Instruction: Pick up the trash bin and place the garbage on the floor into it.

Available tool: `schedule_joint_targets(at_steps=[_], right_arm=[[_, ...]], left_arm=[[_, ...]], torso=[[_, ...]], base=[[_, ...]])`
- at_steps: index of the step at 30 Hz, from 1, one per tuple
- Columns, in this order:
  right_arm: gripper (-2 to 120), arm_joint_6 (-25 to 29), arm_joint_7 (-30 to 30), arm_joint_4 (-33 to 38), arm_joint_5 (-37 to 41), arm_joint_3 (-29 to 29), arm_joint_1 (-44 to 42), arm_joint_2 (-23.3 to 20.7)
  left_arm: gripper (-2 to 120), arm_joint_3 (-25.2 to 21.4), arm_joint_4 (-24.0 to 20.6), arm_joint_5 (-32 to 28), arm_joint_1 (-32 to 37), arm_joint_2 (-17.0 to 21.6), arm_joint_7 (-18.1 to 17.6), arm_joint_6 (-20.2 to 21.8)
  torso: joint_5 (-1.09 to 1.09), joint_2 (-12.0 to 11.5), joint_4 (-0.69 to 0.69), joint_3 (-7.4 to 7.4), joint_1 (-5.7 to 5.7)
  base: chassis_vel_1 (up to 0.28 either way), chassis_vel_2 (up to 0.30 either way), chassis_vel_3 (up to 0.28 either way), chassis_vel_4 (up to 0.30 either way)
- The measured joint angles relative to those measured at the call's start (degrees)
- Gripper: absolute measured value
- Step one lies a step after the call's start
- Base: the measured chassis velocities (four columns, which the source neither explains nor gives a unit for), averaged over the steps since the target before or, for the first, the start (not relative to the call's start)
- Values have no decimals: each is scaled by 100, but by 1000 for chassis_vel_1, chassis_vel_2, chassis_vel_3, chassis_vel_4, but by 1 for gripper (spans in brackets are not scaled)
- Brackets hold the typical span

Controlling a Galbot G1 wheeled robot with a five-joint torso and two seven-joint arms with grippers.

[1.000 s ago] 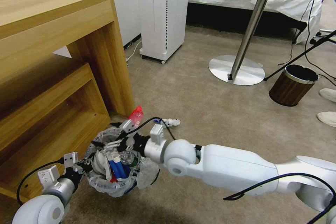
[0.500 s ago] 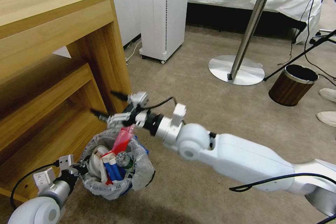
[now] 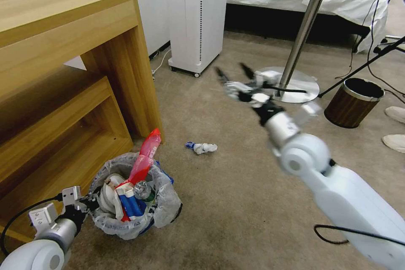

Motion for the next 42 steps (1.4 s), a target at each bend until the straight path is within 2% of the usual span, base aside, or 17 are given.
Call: schedule_joint_targets(at_steps=[1, 5, 9, 15, 23, 42], right_arm=[[99, 0, 0, 0, 0, 0, 0, 0], [99, -85, 155, 102, -382, 969, -898, 109], [100, -113, 238, 128, -625, 1417, -1418, 211], [100, -33, 257, 58, -1104, 1758, -1963, 435], [100, 13, 312, -165, -1516, 2003, -2539, 758], [100, 185, 247, -289, -1834, 2131, -2812, 947]], left_arm=[[0, 0, 0, 0, 0, 0, 0, 0], [0, 55, -39, -10, 55, 92, -4, 37], [0, 120, -167, -25, 145, 152, -2, 55], [0, 172, -292, -39, 236, 241, 20, 66], [0, 222, -342, -22, 322, 369, 98, 67], [0, 262, -334, -21, 324, 448, 125, 44]], torso=[[0, 0, 0, 0, 0], [-4, 0, 1, 0, 0], [-3, 0, 1, 0, 0], [-3, 0, 2, 0, 0], [-3, 0, 1, 0, 0], [-4, 0, 2, 0, 0]], base=[[0, 0, 0, 0], [0, 0, 0, 0], [0, 0, 0, 0], [0, 0, 0, 0], [0, 0, 0, 0], [0, 0, 0, 0]])
